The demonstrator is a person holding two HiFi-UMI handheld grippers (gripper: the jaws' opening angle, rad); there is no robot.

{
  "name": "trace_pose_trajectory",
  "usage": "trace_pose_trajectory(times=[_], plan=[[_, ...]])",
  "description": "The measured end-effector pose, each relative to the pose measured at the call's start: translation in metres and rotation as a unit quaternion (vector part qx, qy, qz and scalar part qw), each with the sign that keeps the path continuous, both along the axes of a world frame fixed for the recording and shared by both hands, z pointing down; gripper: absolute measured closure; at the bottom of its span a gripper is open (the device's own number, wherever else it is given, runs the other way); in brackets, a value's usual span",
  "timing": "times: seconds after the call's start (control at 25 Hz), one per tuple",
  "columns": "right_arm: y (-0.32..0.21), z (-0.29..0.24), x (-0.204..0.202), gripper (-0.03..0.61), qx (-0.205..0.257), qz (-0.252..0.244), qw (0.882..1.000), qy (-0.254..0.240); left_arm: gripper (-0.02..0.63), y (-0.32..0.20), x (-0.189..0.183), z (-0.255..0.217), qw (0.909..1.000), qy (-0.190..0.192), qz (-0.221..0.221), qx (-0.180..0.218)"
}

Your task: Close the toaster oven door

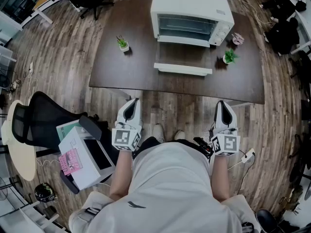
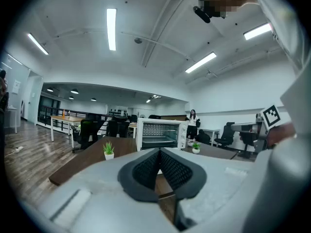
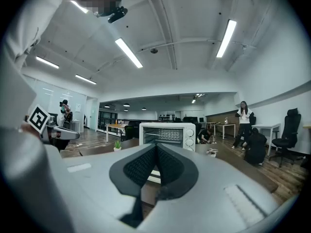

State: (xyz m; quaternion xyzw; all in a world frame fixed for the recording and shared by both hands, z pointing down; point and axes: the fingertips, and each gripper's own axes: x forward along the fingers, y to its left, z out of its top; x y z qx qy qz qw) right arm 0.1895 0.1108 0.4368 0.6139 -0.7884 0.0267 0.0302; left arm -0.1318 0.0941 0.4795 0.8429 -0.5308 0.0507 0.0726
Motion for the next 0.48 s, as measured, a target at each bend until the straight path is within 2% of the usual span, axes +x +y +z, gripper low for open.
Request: trace_pose_trajectory(times=[0.48], plan=[[0.002,-0.0002,-0.0048,0.577,0.005,0.013,1.0,-0.006,0.612,-0.0025,-0.0058,0.0032,1.0,0.003,0.007,-0.003]])
